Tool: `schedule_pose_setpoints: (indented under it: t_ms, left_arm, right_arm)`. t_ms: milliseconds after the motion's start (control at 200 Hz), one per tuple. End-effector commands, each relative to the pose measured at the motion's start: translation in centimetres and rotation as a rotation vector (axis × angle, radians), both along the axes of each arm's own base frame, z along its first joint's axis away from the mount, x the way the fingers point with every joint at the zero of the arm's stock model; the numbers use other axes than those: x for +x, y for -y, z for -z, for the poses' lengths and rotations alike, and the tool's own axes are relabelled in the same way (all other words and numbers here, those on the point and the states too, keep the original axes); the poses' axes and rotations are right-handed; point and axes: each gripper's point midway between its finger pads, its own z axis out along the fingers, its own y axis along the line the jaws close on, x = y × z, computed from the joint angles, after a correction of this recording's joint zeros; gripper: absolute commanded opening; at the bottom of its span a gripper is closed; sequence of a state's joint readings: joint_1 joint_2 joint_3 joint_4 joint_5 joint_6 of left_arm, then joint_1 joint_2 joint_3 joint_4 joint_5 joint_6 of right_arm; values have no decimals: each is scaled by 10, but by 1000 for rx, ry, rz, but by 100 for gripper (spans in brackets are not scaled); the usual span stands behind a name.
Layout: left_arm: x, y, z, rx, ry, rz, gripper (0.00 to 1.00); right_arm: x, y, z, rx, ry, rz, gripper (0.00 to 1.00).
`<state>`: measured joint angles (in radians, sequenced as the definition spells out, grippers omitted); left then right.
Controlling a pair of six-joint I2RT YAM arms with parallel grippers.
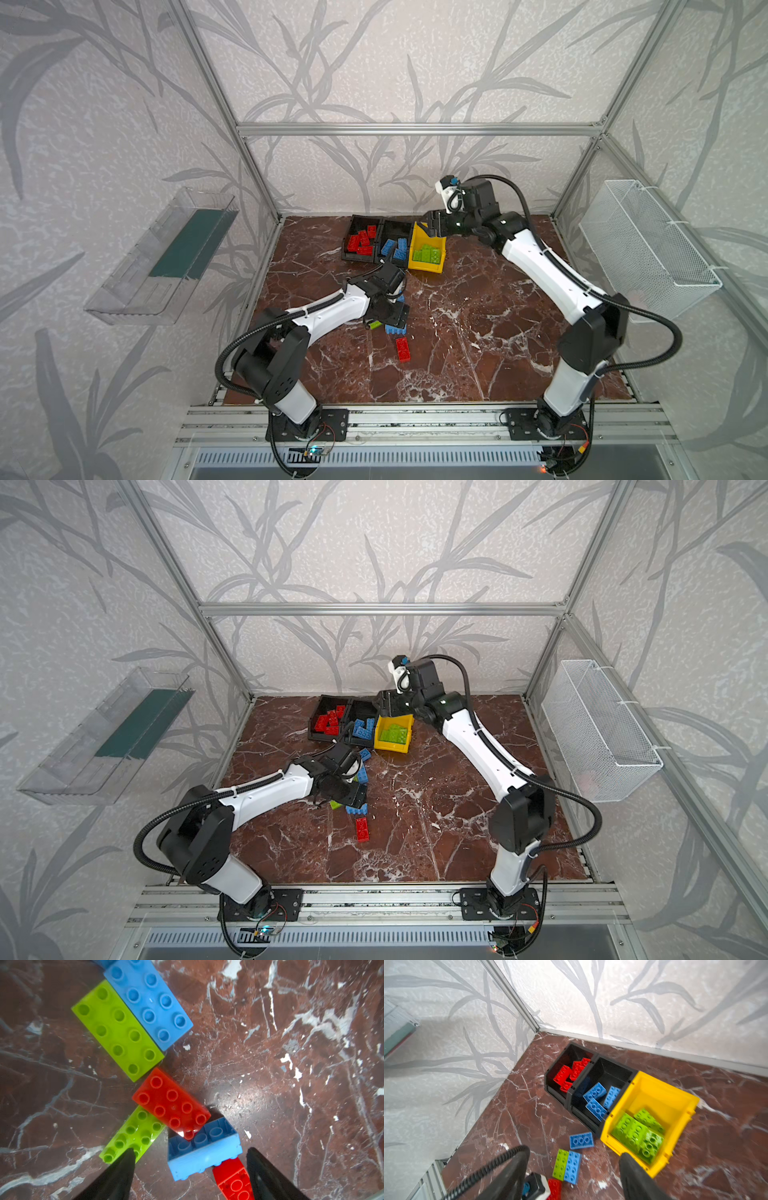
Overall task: Sort the legos into containers by color
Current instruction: Pick up the lego from the center of the table.
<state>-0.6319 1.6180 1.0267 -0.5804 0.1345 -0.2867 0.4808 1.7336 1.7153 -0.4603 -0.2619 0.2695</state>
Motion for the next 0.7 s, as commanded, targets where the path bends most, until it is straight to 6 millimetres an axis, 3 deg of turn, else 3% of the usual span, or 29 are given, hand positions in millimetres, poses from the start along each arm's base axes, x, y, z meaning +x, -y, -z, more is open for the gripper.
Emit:
schedule_pose_setpoints:
  t_ms: [0,135,350,695]
  left_arm:
    - [-19,6,7,40,-40,111,84]
    - [-20,6,18,90,-66,145,83]
    - [-23,11,24,142,-90,200,81]
    - [-17,16,32,155,-92,166,62]
  right_arm:
    - [-6,32,19,-71,18,43,70]
    - [-24,63,48,-125,-29,84,70]
    - [-37,92,86,-159,-98,140,70]
    - [-39,111,93,-181,-89,195,70]
